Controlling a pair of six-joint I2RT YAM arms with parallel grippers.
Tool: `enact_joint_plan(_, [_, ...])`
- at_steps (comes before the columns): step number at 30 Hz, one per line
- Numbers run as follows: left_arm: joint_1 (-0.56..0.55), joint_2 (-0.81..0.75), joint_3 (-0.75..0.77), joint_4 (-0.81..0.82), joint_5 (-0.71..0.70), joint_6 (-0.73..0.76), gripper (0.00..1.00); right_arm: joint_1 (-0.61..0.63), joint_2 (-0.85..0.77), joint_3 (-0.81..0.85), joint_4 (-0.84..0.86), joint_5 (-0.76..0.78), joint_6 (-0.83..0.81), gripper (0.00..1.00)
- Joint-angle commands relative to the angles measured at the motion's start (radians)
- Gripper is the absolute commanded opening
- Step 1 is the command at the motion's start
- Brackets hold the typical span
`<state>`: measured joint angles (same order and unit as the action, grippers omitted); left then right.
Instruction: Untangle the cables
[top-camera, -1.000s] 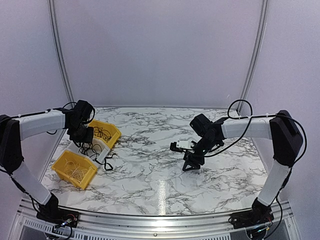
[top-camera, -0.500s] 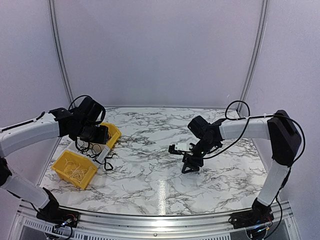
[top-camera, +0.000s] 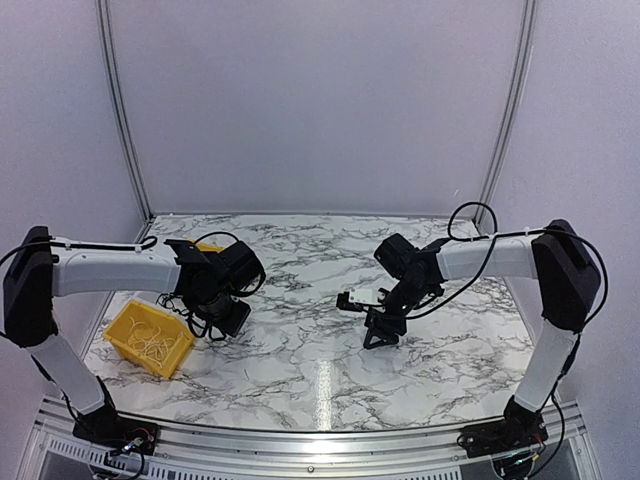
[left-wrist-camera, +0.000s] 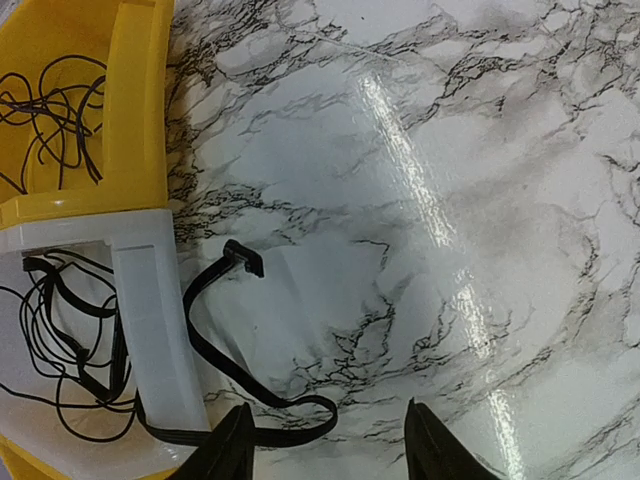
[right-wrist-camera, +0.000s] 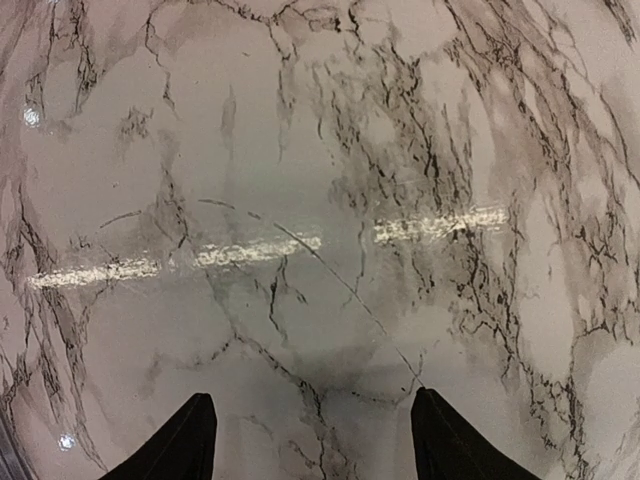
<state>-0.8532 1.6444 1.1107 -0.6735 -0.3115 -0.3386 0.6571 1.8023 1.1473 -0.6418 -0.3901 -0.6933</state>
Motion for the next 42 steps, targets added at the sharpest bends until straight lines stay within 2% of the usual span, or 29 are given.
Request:
enact_joint_plan(1, [-0.012, 0.024, 0.042, -0.113, -0.11, 0.055, 0.53, 0.009, 0.013, 0.009, -0.013, 0.007, -0.019, 0.67])
enact_joint_plan(15, [-0.025, 0.15, 0.09, -0.181, -0.134, 0.185, 0.52, 0.012, 0.026, 0.014, -0.026, 0.003, -0.019, 0.67])
enact_joint_plan(17, [-0.025, 0.168, 0.096, -0.194, -0.142, 0.184, 0.49, 0.014, 0.029, 0.014, -0.029, 0.003, -0.02, 0.67])
enact_joint_plan(21, [-0.025, 0.181, 0.107, -0.211, -0.133, 0.179, 0.35, 0.013, 0.03, 0.015, -0.031, 0.003, -0.019, 0.67])
enact_joint_plan(28, [-0.021, 0.111, 0.122, -0.226, -0.133, 0.189, 0.06, 0.016, 0.036, 0.017, -0.035, 0.008, -0.019, 0.67])
enact_joint_plan(34, [0.002, 0.041, 0.148, -0.267, -0.195, 0.194, 0.04, 0.017, 0.037, 0.019, -0.037, 0.01, -0.017, 0.66])
enact_joint_plan(42, [0.126, -0.111, 0.215, -0.335, -0.302, 0.213, 0.04, 0.02, 0.039, 0.018, -0.038, 0.011, -0.02, 0.66])
